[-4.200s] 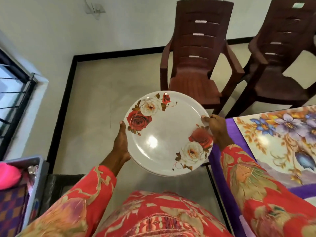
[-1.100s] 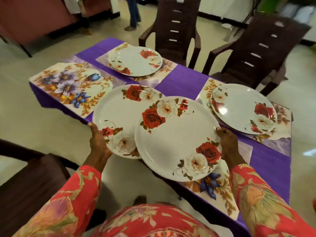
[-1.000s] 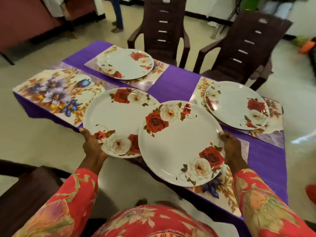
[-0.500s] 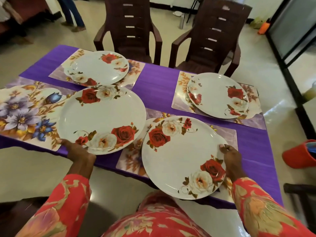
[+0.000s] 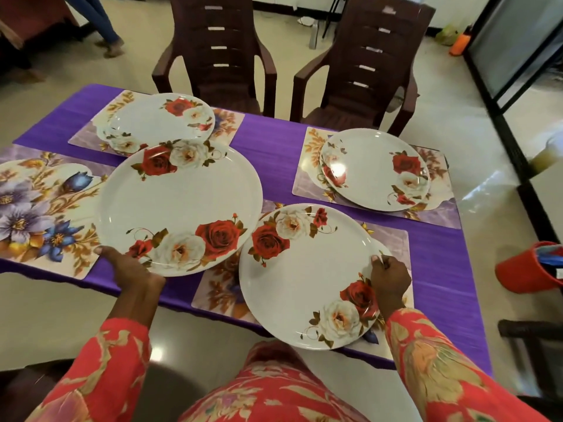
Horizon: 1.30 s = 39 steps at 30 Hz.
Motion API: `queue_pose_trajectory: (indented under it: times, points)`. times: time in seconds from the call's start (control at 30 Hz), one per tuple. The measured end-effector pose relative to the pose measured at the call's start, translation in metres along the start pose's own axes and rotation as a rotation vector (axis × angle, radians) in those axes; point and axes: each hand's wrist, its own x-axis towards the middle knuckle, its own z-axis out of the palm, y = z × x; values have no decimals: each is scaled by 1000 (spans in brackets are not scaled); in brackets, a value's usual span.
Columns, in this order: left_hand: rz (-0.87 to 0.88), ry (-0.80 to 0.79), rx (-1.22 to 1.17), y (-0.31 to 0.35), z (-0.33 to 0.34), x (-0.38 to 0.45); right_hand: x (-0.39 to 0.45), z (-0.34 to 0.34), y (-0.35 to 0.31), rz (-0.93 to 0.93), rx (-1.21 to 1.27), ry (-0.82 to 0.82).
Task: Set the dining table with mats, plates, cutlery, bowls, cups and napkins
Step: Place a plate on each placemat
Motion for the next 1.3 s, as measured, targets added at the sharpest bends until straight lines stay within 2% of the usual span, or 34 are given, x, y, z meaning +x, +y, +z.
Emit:
queue_pose_trajectory:
  times: [0.33,0.47,0.73,0.93,1.0,1.13,1.2,1.3]
  points:
    - [-17,9,12,-11,6,-23,6,-2,3,46,28,34]
    - [-34,-76,16,-16,13,-31,4,-2,7,24,35,57]
    - [-76,-129,60,-31,25,-48,0,-5,12,-42,-14,8]
    - [-100,-140,120,-39,29,-61,-1,-3,13,30,-19,-3]
    - [-100,-163,119,-40,29,-63,-3,-4,10,66,-20,20]
    - [-107,-185,144,-39,28,-70,-5,-4,-13,178,102,196]
    - [-114,-184,126,-40,26,-70,1,-6,-30,125,151,222]
    - [-125,-221,140,-38,23,-74,17,-2,-62,3,167,78]
